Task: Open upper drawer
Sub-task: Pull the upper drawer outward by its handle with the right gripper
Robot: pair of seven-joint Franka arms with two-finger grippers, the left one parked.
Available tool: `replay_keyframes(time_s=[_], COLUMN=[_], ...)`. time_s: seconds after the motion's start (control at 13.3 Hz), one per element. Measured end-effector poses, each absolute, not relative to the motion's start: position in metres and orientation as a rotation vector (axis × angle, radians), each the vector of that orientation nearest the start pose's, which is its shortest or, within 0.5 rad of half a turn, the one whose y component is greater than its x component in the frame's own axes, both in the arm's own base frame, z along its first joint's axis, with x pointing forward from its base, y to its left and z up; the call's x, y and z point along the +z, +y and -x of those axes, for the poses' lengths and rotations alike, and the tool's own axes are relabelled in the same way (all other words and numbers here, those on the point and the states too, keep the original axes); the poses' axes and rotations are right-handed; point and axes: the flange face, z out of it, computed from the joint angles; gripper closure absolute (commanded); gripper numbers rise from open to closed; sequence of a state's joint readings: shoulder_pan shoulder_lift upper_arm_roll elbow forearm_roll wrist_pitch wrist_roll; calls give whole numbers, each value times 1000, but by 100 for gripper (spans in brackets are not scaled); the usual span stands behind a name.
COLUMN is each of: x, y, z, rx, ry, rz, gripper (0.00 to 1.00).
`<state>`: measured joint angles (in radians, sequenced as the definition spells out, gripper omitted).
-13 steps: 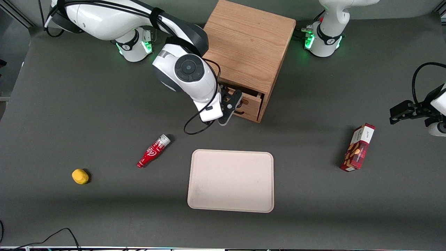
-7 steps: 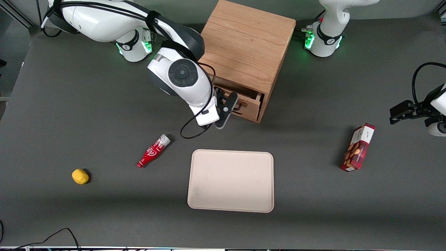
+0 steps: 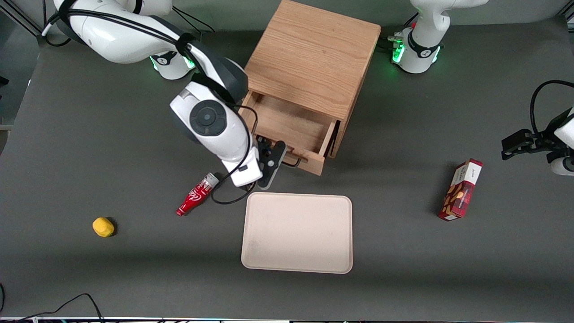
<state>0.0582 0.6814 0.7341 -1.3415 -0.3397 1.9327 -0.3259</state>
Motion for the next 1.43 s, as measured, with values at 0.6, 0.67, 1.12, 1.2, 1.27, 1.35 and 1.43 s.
replay_keyframes(time_s=[0.6, 0.67, 1.12, 1.2, 1.27, 1.35, 1.43], x=[411, 410, 417, 418, 419, 419, 420], y=[342, 338, 325, 322, 320, 318, 316], z=[-656, -660, -673, -675, -676, -677, -679], rx=[-239, -254, -322, -326, -328, -335, -353], ry=[-1640, -1651, -1668, -1664, -1659, -1657, -1661], rz=[2537, 2537, 2542, 2542, 2543, 2543, 2540], gripper=[0, 0, 0, 0, 0, 0, 0])
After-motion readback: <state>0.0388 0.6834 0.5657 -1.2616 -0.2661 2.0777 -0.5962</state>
